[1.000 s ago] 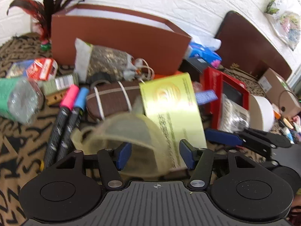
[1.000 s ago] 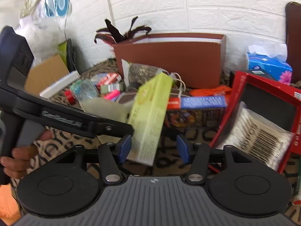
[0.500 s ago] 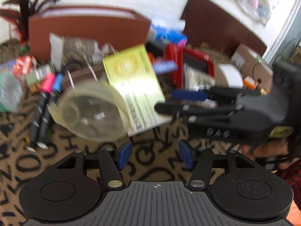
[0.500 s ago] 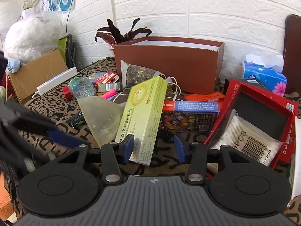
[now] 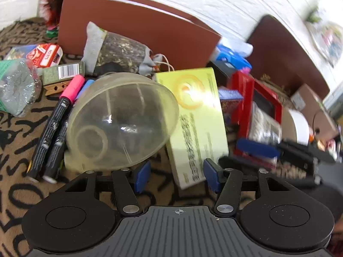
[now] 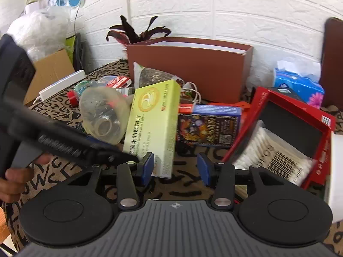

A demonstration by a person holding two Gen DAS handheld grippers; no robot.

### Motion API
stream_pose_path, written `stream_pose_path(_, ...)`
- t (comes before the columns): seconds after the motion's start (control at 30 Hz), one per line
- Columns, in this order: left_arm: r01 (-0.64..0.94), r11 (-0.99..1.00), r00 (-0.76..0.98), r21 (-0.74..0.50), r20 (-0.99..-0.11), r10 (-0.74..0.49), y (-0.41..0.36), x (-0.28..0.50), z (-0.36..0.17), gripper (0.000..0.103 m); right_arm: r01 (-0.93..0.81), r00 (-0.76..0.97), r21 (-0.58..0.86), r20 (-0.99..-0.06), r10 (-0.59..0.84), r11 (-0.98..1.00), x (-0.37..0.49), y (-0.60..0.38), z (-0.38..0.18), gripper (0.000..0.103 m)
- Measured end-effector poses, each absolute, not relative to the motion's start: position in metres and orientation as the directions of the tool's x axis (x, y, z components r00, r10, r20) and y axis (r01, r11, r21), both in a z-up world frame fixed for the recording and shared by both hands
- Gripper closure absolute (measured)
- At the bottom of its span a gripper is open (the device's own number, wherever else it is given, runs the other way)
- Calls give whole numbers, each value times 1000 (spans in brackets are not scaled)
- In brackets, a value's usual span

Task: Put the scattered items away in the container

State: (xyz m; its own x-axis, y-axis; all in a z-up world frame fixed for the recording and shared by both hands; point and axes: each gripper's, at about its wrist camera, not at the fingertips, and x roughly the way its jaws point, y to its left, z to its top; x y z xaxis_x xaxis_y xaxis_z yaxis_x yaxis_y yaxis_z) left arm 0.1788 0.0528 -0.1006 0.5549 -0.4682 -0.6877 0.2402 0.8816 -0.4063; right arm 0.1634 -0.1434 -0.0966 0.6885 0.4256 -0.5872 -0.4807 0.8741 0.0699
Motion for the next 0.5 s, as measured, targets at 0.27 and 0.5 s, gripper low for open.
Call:
stream_pose_path(0.27, 200, 878, 575, -435, -673, -465, 55, 206, -98, 33, -507, 671, 60, -598, 438, 860, 180, -131, -101, 54)
stream_pose_path(0.5, 208, 882, 598, -424, -659, -457, 51, 215, -89, 33, -540, 634, 112, -598, 491, 834, 199, -133, -101, 53)
